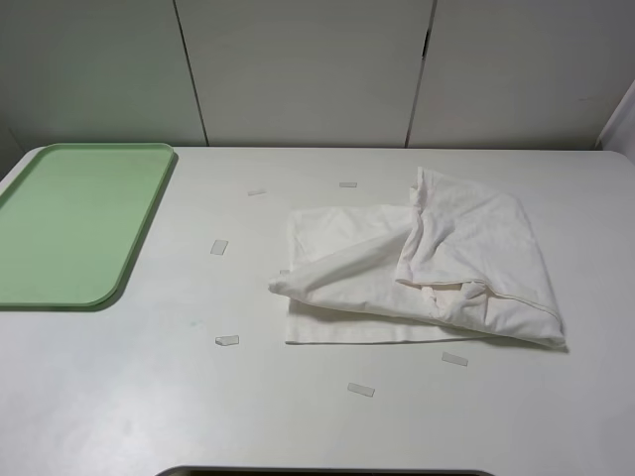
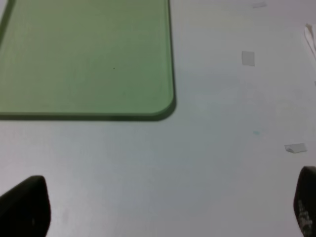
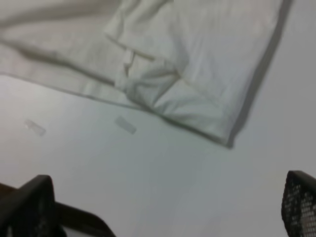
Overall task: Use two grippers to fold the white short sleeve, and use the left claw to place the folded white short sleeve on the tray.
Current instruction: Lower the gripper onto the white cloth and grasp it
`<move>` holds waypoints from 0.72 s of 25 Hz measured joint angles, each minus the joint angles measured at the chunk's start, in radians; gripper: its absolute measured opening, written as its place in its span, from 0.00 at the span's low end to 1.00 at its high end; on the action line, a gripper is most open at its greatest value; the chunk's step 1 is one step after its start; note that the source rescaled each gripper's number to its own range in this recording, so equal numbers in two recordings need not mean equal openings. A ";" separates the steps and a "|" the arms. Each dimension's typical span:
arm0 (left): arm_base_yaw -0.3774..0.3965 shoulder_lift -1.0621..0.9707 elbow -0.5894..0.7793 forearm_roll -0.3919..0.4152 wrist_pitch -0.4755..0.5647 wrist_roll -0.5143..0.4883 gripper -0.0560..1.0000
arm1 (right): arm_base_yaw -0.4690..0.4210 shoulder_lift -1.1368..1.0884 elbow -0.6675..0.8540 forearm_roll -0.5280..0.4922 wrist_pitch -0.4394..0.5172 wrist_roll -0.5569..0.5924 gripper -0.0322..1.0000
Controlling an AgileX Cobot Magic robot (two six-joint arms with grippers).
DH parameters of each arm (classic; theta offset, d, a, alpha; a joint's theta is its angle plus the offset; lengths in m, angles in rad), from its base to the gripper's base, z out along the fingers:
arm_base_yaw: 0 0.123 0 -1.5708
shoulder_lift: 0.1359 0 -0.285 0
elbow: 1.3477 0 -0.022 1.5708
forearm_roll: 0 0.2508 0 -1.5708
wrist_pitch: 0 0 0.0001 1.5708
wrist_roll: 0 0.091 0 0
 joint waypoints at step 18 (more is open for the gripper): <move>0.000 0.000 0.000 0.000 0.000 0.000 0.98 | -0.187 -0.225 0.042 0.000 -0.003 -0.019 1.00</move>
